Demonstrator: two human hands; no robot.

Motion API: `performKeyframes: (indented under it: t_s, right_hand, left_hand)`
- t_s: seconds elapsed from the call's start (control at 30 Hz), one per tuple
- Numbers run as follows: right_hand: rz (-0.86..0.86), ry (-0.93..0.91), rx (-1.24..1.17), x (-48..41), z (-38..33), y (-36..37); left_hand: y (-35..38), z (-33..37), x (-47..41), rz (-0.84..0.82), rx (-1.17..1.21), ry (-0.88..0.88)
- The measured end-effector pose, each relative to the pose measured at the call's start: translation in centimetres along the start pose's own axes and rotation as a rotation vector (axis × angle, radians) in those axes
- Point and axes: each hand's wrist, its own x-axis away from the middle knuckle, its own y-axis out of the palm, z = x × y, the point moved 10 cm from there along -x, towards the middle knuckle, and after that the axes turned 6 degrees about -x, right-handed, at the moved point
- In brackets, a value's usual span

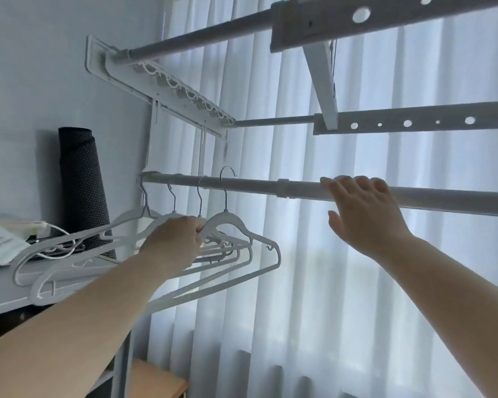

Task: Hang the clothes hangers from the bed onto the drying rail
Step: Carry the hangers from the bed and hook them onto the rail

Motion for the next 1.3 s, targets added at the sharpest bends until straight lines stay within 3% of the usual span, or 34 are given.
performKeyframes:
  t_s: [0.6,0.8,1.03,1.17,1.23,1.3]
  right_hand:
    - [0.294,-0.029,-0.068,0.3,-1.3,0.6]
    - [0.394,-0.102,-0.236,1.1,-4.1,0.6]
    - [0.211,-0.189,-0.431,1.7,-10.3,0.4]
    - [-0.109,-0.214,-0.682,1.8,-15.8,0.1]
    - [-0.191,-0.284,-0.789,2.6,-20.1,-1.3]
    - [-0.155,-0.357,-0.882,3.6,-25.1,-3.9]
  left_hand:
    - [2.8,-0.8,-0.4,0.038,-0.046,-0.096]
    - [0.8,-1.6,1.0,0.129,0.005,-0.102]
    - [-2.4,-3.8,5.9,0.29,0.093,-0.036]
    - [-5.4,-6.8,11.3,0.375,0.029,-0.033]
    - [-6.9,-9.5,15.4,0.391,0.013,-0.087]
    - [-7.9,-13.4,20.4,0.384,0.018,-0.219]
